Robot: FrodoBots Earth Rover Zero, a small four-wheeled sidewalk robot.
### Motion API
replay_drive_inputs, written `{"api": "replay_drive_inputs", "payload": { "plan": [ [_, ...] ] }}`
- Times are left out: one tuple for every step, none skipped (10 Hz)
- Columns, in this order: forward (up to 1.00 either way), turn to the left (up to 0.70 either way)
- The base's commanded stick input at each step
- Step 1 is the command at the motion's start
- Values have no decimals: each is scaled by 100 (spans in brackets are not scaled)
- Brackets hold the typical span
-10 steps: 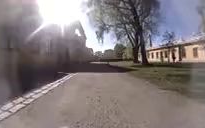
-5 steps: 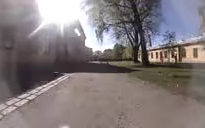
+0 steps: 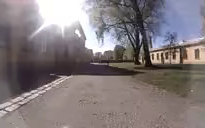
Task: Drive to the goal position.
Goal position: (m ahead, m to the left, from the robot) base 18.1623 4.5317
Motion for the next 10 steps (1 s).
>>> {"api": "replay_drive_inputs", "payload": {
  "plan": [
    [100,0],
    [100,0],
    [100,0],
    [100,0],
    [100,0],
    [100,0],
    [100,0],
    [100,0],
    [100,0],
    [100,1]
  ]
}}
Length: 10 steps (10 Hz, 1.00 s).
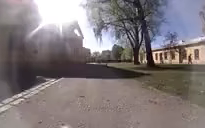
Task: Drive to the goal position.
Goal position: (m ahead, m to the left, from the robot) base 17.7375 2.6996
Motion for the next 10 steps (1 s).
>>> {"api": "replay_drive_inputs", "payload": {
  "plan": [
    [100,12],
    [100,32],
    [100,15],
    [100,1],
    [100,0],
    [100,0],
    [100,0],
    [100,0],
    [100,0],
    [100,0]
  ]
}}
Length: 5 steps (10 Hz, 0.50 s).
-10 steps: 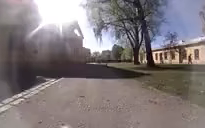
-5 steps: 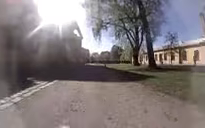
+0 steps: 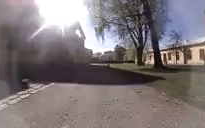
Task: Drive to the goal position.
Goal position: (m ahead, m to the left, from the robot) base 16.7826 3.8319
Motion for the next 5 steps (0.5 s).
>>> {"api": "replay_drive_inputs", "payload": {
  "plan": [
    [100,0],
    [100,0],
    [100,0],
    [100,0],
    [100,0]
  ]
}}
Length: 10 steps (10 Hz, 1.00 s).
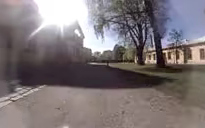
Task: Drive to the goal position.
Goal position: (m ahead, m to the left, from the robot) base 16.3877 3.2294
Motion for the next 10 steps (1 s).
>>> {"api": "replay_drive_inputs", "payload": {
  "plan": [
    [100,0],
    [100,0],
    [100,0],
    [100,3],
    [100,20],
    [100,32],
    [100,40],
    [100,40],
    [100,22],
    [100,0]
  ]
}}
